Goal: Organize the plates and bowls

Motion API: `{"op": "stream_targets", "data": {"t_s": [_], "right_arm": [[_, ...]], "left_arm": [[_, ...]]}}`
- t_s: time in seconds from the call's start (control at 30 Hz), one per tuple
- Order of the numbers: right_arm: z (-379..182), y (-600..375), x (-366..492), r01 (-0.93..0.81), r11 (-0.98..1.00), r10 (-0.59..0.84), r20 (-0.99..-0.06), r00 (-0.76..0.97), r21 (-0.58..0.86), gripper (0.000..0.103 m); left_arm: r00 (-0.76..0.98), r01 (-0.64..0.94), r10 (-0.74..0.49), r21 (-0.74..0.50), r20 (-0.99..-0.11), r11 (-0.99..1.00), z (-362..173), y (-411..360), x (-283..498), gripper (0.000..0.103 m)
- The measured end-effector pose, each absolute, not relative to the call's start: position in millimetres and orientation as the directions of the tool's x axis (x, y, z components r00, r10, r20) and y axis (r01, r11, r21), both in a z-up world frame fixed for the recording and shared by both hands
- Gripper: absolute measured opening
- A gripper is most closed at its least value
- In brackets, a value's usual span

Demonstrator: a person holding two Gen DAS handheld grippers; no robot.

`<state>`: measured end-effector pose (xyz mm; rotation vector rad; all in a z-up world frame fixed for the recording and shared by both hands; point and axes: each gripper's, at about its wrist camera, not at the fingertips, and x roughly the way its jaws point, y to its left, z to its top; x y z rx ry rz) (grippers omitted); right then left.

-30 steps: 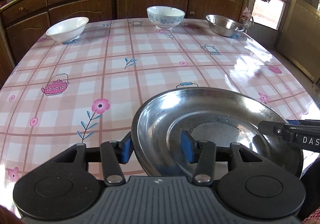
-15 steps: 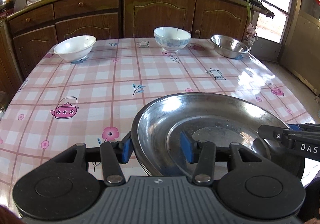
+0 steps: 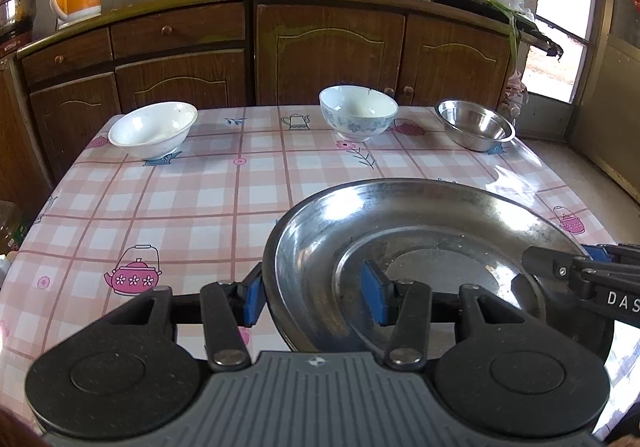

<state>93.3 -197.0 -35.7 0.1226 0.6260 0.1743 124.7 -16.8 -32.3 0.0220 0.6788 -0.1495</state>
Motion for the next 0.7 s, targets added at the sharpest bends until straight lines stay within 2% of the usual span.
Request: {"op": "stream_targets", "data": {"t_s": [0.7], "right_arm": [[-51, -202, 191, -0.150, 0.981, 0.194, -0.536, 0.822, 0.124, 0.036]], "left_arm": [[0.773, 0.102, -0.105, -0.041, -0.626, 0.994, -47, -22, 205, 0.049]]}}
